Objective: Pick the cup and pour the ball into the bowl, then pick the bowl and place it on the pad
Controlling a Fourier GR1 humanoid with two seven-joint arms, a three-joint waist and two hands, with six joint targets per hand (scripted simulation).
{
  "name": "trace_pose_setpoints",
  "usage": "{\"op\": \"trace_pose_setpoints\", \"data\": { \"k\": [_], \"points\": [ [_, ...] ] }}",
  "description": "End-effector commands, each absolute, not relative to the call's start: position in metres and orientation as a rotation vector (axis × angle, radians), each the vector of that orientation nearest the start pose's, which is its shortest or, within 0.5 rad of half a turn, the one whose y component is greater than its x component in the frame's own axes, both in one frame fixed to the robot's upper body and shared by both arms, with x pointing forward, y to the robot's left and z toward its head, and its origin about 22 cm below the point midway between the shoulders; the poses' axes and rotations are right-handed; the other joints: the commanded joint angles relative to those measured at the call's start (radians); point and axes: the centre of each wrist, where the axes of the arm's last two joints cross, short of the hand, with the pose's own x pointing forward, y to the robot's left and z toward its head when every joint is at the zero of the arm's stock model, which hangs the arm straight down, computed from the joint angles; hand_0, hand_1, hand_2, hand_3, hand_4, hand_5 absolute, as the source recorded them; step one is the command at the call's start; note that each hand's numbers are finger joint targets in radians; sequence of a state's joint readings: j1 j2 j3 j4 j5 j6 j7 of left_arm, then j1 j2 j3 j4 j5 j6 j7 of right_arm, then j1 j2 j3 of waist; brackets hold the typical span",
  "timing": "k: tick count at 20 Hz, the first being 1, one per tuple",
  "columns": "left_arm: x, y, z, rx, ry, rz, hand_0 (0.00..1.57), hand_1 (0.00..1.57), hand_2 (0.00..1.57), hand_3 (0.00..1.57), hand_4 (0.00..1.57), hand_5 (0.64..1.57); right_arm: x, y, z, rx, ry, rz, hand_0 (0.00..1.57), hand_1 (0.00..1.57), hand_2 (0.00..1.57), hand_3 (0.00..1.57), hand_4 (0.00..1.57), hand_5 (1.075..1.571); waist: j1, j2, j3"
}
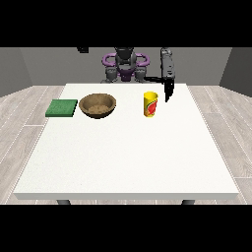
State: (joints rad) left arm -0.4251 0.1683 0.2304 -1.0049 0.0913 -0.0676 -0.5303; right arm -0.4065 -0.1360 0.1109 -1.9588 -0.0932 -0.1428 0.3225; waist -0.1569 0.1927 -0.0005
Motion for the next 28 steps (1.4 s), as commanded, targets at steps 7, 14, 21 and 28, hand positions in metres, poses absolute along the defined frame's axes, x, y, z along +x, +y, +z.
{"op": "trace_pose_setpoints", "data": {
  "k": [7,14,21,28],
  "points": [
    [0.345,0.298,-0.035,0.11,-2.002,0.105,0.0,0.0,0.0,0.0,0.0,1.414,0.252,-0.221,0.184,0.181,-2.055,0.16,0.0,0.0,0.0,0.0,0.0,1.567,-0.069,0.066,0.0001],
    [0.348,0.319,-0.046,0.154,-1.997,0.165,0.0,0.0,0.0,0.0,0.0,1.426,0.226,-0.236,0.231,0.185,-2.135,0.215,0.0,0.0,0.0,0.0,0.0,1.566,-0.13,0.119,-0.0009],
    [0.347,0.33,-0.043,0.496,-2.05,-0.025,1.32,1.32,1.57,1.57,1.0,1.497,0.219,-0.241,0.235,0.202,-2.15,0.214,0.0,0.0,0.0,0.0,0.0,1.562,-0.162,0.138,-0.0005],
    [0.344,0.325,-0.052,0.524,-1.997,-0.1,1.34,1.34,1.57,1.57,1.05,1.478,0.227,-0.28,0.223,0.187,-2.082,0.167,0.0,0.0,0.0,0.0,0.11,1.559,-0.132,0.064,0.0007]
  ]
}}
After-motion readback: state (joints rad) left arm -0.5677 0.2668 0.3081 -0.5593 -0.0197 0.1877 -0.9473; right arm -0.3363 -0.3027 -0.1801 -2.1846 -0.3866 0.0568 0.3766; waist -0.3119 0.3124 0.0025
